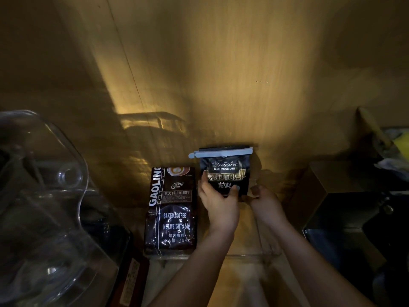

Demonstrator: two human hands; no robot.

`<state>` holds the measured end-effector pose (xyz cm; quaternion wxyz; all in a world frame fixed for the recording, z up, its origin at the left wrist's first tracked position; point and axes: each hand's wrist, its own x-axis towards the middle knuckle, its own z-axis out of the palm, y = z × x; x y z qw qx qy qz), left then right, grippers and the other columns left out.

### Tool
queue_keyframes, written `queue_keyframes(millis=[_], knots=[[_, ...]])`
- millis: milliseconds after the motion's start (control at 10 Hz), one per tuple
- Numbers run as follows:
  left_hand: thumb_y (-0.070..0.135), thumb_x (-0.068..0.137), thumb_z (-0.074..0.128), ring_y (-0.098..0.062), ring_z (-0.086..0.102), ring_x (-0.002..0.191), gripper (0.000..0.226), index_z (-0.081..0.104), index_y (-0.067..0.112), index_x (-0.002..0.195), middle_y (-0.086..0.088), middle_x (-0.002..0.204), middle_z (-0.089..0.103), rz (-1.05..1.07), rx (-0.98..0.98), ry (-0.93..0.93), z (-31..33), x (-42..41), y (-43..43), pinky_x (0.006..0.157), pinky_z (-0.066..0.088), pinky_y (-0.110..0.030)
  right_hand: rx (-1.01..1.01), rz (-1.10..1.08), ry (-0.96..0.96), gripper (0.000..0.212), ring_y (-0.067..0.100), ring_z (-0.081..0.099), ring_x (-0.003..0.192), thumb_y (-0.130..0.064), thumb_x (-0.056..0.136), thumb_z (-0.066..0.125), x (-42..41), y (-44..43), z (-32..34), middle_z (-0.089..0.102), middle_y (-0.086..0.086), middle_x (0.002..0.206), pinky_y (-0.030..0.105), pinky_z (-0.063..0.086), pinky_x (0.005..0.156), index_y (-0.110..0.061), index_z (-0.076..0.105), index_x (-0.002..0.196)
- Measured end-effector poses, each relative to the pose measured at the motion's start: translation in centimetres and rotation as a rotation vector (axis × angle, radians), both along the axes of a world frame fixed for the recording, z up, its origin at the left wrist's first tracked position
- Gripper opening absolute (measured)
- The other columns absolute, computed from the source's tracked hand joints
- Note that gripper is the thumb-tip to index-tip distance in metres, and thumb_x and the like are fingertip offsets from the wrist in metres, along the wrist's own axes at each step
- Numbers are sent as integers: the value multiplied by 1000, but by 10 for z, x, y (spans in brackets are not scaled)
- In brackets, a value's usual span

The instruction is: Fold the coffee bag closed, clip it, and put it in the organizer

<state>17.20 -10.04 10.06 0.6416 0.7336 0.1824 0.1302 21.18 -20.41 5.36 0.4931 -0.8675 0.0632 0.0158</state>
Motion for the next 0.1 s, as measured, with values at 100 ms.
queue_keyframes(millis=[100], knots=[[24,85,62,-22,28,133,58,34,17,135,-8,144,34,-146,139,-29,15,-7,9,111,27,-39,-55,14,-77,29,30,56,104,-18,81,63,-10,-3,23,61,14,115,29,39,76,-10,54,108]])
